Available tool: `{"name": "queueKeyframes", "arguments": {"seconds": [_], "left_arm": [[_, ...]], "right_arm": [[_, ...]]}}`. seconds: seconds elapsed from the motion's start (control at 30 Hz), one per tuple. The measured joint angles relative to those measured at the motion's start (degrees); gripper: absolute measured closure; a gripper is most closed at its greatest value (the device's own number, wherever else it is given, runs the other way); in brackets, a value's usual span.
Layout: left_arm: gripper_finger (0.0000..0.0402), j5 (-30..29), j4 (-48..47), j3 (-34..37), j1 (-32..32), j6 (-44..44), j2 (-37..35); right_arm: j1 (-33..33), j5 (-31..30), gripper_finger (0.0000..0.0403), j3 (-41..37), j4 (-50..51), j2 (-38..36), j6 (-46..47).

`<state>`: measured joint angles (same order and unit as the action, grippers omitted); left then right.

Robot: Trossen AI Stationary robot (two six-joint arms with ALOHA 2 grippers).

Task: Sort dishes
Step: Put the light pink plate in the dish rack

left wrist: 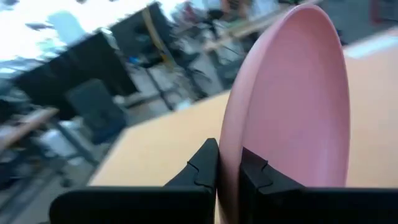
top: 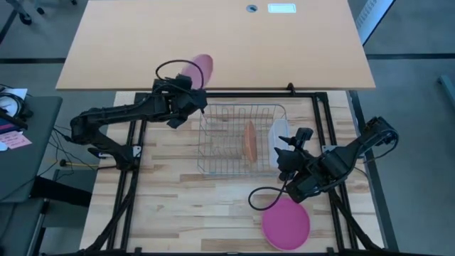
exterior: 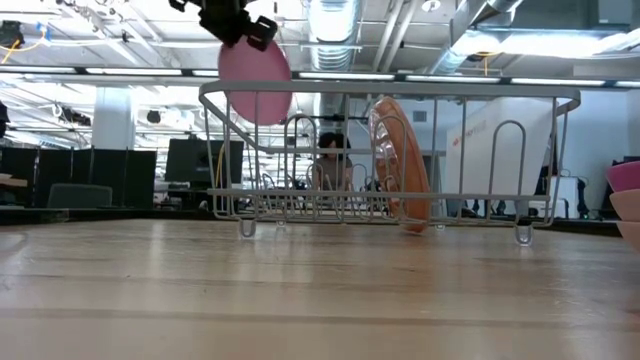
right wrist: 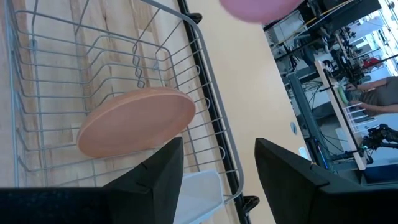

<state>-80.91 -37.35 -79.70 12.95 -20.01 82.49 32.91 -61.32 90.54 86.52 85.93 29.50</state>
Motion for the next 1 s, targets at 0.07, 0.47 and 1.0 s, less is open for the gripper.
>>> {"name": "queueKeyframes", "arguments": {"seconds": [0.07,0.47,1.0], "left_arm": [[0.0389,6.2,2.3,0.0,0.0,3.2,-0.2],[0.0389,41.8,13.9,-0.1,0.2,15.7,-0.4],[0.0389,71.5,17.9,-0.1,0.5,-1.2,-8.7]], "right_arm": [[0.0,0.0,0.0201,0.0,0.0,0.0,0.0],[0.0,0.0,0.0201,0.0,0.0,0.0,0.0],[0.5,0.2,0.0201,0.0,0.2,0.0,0.0]]}}
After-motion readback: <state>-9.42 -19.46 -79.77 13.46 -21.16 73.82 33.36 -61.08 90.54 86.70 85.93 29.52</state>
